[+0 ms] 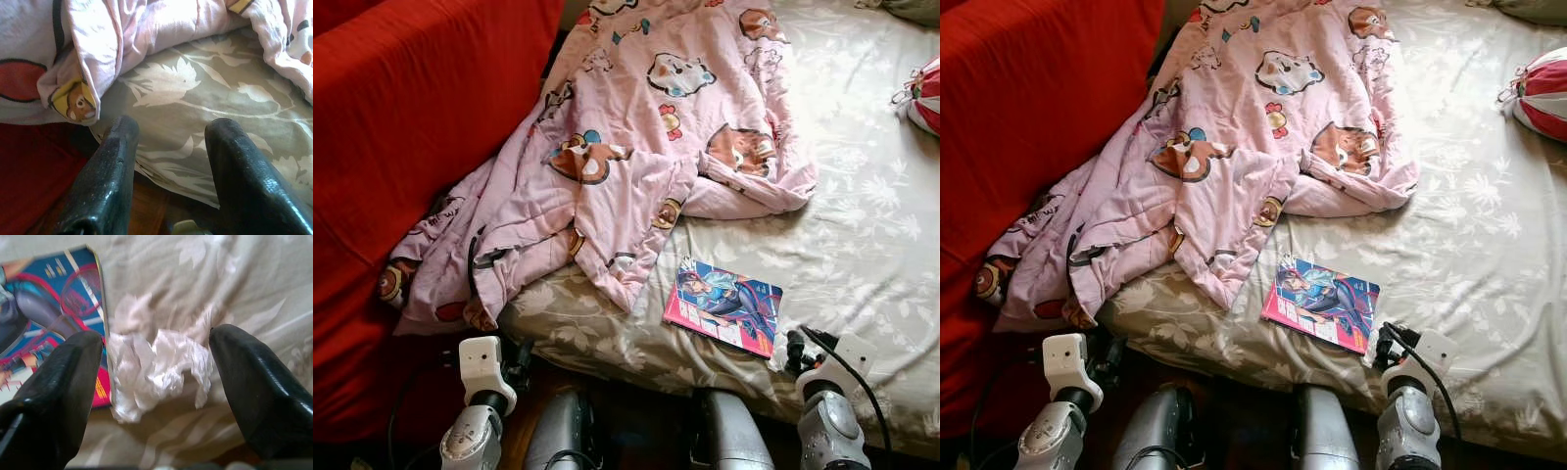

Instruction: Clean up the room

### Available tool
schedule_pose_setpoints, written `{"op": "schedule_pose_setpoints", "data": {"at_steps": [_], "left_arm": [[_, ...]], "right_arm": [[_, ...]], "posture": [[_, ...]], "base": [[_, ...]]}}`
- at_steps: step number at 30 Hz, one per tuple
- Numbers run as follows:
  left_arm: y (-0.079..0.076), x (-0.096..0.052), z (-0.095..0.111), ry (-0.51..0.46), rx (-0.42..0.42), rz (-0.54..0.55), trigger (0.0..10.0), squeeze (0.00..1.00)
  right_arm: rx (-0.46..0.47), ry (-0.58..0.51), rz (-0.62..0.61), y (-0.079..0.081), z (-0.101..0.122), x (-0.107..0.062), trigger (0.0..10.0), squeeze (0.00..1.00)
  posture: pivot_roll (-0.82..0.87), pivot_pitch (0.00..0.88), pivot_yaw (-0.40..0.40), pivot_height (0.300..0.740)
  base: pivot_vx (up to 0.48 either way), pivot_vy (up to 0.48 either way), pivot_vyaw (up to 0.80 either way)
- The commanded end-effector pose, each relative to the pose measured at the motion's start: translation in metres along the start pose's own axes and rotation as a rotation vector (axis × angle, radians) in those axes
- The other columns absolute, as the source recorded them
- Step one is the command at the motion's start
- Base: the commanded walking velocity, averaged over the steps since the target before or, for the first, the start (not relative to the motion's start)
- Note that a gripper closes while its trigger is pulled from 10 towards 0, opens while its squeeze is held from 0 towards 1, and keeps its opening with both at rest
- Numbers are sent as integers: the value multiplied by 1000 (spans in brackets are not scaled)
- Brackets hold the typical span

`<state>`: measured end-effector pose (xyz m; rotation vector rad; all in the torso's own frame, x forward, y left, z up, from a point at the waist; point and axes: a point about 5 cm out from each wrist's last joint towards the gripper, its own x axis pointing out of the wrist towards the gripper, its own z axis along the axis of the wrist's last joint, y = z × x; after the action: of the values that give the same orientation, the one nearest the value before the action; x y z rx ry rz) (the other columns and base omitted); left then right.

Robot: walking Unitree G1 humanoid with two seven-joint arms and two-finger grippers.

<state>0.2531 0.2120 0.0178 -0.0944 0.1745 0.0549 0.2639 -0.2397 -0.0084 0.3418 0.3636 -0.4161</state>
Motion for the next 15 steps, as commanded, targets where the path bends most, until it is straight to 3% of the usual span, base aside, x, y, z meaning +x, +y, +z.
{"op": "schedule_pose_setpoints", "data": {"at_steps": [1, 8, 9, 10, 15], "left_arm": [[8, -9, -9, 45, 3, 21, 10000, 0], [14, -16, -6, 44, 22, 22, 10000, 0], [15, -18, -6, 48, 26, 20, 10000, 0], [16, -21, -7, 51, 29, 20, 10000, 0], [15, -28, -9, 61, 32, 14, 10000, 0]], "right_arm": [[-5, 56, -19, -8, -8, -2, 10000, 1000], [37, 74, -74, -16, -2, 2, 10000, 1000], [45, 73, -82, -16, -1, 3, 10000, 710], [63, 78, -90, -18, 1, 4, 10000, 0], [108, 100, -102, -21, -1, 4, 10000, 0]], "posture": [[51, 308, 37, 635], [94, 340, 54, 635], [98, 350, 56, 635], [102, 359, 58, 635], [114, 383, 62, 635]], "base": [[0, 0, 0], [0, 0, 0], [0, 0, 0], [0, 0, 0], [0, 0, 0]]}}
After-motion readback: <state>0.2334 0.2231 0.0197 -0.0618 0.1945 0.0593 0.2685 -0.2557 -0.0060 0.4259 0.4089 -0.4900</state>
